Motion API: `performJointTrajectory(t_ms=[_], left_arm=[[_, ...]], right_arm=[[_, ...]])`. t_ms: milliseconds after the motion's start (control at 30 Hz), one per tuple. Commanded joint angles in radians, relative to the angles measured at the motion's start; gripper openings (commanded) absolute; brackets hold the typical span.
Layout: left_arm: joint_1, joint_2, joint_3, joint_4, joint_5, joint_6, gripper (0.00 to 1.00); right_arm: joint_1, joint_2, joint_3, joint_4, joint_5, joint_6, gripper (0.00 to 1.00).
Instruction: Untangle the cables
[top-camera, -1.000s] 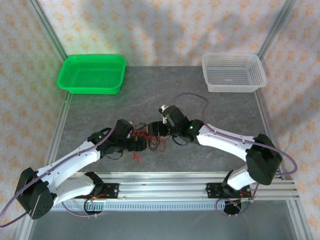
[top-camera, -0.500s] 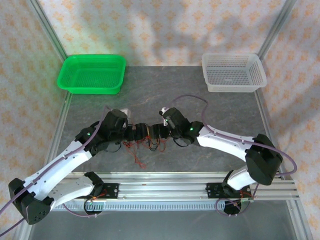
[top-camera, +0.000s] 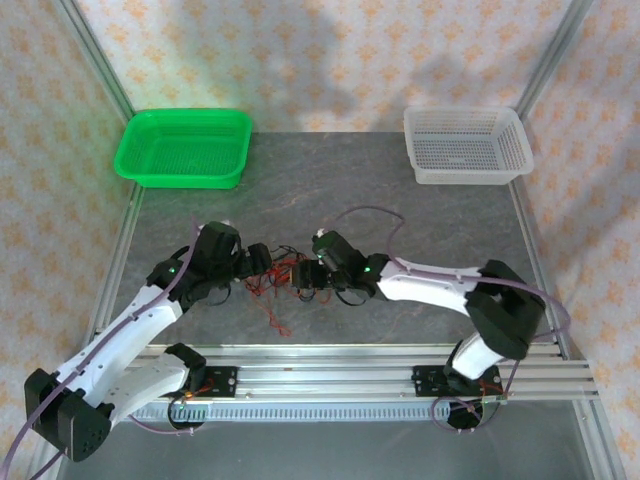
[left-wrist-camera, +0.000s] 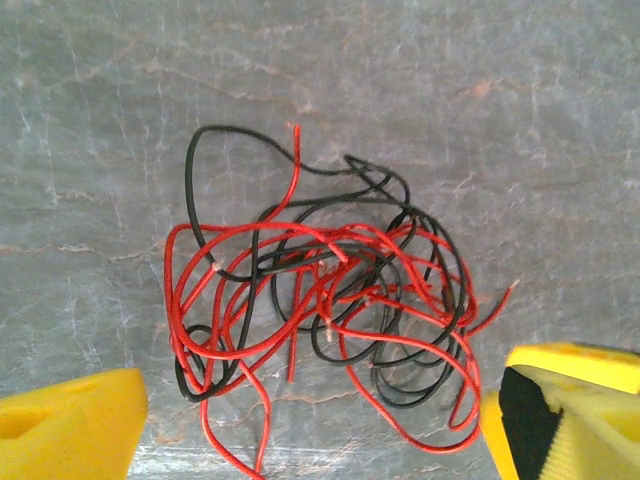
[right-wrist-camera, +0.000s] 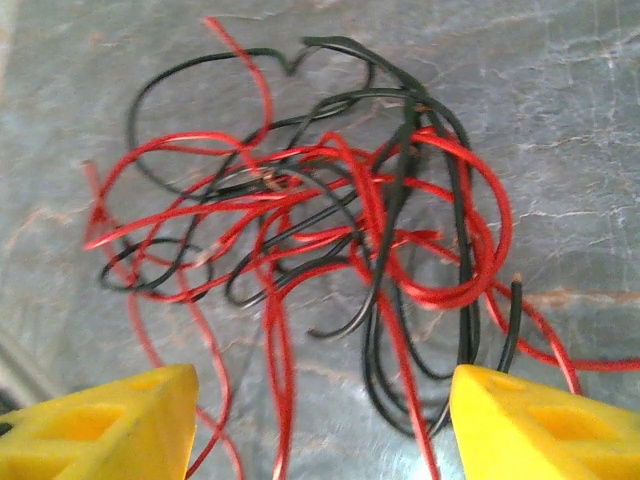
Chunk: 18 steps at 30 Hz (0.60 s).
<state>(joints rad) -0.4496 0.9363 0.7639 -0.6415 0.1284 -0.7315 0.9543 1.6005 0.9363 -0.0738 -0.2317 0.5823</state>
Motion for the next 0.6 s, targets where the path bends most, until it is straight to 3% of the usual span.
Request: performJointTrajectory(t_ms=[0, 167, 433, 567], left_arm=[[0.007, 0.007, -0.039, 0.090, 0.027, -0.018, 0.88], [0.007, 0.069, -0.105, 0.181, 0.031, -0.019, 0.86], [0.007, 0.252, -0.136, 0.350, 0.069, 0.004, 0.86], [0.002, 0.330, -0.123, 0.422, 0.102, 0.019, 0.86]], right_arm=[[0.009, 0.085, 0.082, -0.040, 0.133, 0.045, 0.63], [0.008, 0.194, 0.144, -0.119, 0.231, 0.048, 0.49], [0.000, 0.193, 0.144, -0.277, 0.442, 0.039, 0.03], [-0.026, 0.120, 0.090, -0.290, 0.489, -0.003, 0.00]])
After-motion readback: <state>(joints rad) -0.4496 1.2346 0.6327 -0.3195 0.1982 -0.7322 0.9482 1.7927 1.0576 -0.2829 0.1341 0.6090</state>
